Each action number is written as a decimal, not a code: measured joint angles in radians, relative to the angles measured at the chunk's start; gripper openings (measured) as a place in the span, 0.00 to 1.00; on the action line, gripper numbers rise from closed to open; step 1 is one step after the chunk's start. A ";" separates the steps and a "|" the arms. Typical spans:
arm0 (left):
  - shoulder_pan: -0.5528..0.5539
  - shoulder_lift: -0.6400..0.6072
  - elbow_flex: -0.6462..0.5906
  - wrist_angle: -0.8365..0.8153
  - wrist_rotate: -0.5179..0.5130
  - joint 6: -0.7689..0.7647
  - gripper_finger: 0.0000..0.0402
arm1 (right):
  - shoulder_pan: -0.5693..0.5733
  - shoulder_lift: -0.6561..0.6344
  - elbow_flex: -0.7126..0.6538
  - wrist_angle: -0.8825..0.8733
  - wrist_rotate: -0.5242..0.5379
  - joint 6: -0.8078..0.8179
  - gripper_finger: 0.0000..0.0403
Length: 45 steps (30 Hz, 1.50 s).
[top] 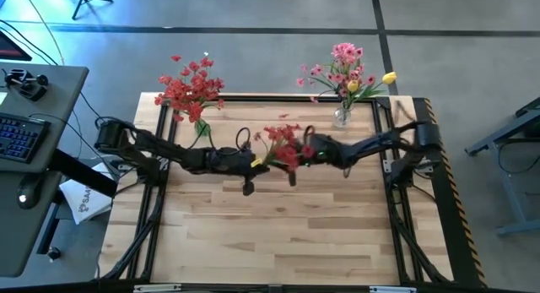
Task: Sort flowers into vase by color
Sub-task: Put the red flowers into the green vase
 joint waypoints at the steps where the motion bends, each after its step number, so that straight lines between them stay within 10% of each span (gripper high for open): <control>1: -0.004 -0.027 -0.002 -0.044 -0.046 0.000 0.00 | -0.004 -0.039 -0.031 0.016 0.025 -0.006 0.22; 9: -0.046 -0.337 -0.012 -0.283 -0.439 0.099 0.00 | 0.023 -0.207 -0.358 0.334 0.328 -0.038 0.21; 14: -0.055 -0.541 -0.135 -0.088 -0.531 0.252 0.00 | 0.053 -0.199 -0.451 0.450 0.346 -0.025 0.21; 23: 0.058 -0.767 -0.464 0.445 -0.370 0.316 0.00 | 0.071 -0.192 -0.430 0.430 0.352 -0.085 0.21; 37: 0.165 -0.787 -0.537 0.494 -0.025 0.219 0.00 | 0.071 -0.189 -0.270 0.148 0.314 -0.118 0.23; 45: 0.105 -0.713 -0.515 0.490 0.049 0.169 0.00 | 0.071 -0.090 -0.107 0.114 0.217 -0.176 0.45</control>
